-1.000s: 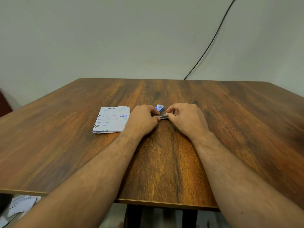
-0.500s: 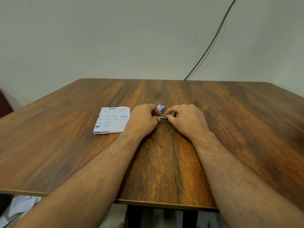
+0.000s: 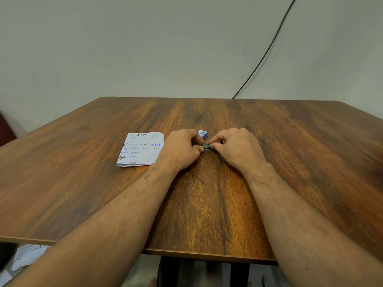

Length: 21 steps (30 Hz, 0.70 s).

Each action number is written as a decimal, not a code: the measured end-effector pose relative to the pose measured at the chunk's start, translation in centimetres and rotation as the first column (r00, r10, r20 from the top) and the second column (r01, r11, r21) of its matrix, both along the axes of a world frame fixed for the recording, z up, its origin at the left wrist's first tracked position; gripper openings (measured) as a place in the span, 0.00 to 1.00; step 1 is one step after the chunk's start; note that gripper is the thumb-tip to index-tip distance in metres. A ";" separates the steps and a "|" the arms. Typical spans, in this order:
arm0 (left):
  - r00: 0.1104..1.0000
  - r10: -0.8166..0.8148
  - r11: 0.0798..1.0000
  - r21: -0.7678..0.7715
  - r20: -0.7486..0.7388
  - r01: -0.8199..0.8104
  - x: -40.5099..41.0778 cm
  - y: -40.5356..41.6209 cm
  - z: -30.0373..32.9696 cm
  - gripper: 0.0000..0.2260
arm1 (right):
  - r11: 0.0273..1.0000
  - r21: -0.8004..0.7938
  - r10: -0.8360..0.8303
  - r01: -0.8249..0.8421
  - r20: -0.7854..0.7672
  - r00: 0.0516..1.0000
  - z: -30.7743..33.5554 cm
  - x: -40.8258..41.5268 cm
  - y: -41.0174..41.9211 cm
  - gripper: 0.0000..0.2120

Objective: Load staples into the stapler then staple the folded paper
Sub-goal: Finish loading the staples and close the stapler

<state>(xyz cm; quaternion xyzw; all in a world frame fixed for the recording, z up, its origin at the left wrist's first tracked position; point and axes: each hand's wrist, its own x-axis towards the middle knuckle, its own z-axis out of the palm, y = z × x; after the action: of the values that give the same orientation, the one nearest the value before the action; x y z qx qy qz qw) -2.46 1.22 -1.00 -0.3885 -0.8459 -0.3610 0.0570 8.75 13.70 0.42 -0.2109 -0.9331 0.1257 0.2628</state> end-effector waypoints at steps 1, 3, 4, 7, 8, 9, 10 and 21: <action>1.000 -0.005 1.000 0.003 0.004 0.005 0.0 0.0 0.0 0.05 | 1.000 0.002 -0.001 0.001 0.000 1.000 0.0 0.0 0.0 0.08; 1.000 -0.015 1.000 -0.001 0.014 0.015 0.0 -0.1 0.0 0.05 | 1.000 0.011 -0.004 0.004 0.006 1.000 0.1 0.0 0.0 0.08; 1.000 -0.017 1.000 0.000 0.018 0.017 0.0 -0.1 0.1 0.05 | 1.000 0.016 -0.007 0.007 0.011 1.000 0.1 0.0 0.0 0.07; 1.000 -0.018 1.000 0.006 0.026 0.018 0.0 -0.1 0.0 0.05 | 1.000 0.025 -0.011 0.010 0.032 0.999 0.3 0.1 0.0 0.07; 0.999 -0.018 1.000 0.007 0.026 0.018 0.0 -0.1 0.0 0.04 | 1.000 0.029 -0.010 0.009 0.035 0.999 0.2 0.1 0.0 0.07; 0.999 -0.018 1.000 0.008 0.029 0.017 -0.1 0.0 0.0 0.04 | 1.000 0.030 -0.010 0.009 0.039 0.999 0.2 0.1 0.0 0.07; 0.999 -0.016 1.000 0.009 0.033 0.016 -0.1 0.0 0.0 0.04 | 0.999 0.031 -0.011 0.010 0.042 0.999 0.2 0.1 0.0 0.07; 0.998 -0.004 1.000 0.031 0.068 0.002 -0.3 0.0 -0.2 0.06 | 0.999 0.015 -0.032 0.032 0.041 0.999 0.3 0.2 -0.2 0.09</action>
<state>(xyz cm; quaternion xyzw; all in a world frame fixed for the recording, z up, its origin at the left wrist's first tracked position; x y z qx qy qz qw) -2.75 1.25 -1.23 -0.3761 -0.8411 -0.3872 0.0335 8.91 13.53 0.68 -0.2264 -0.9357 0.1102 0.2470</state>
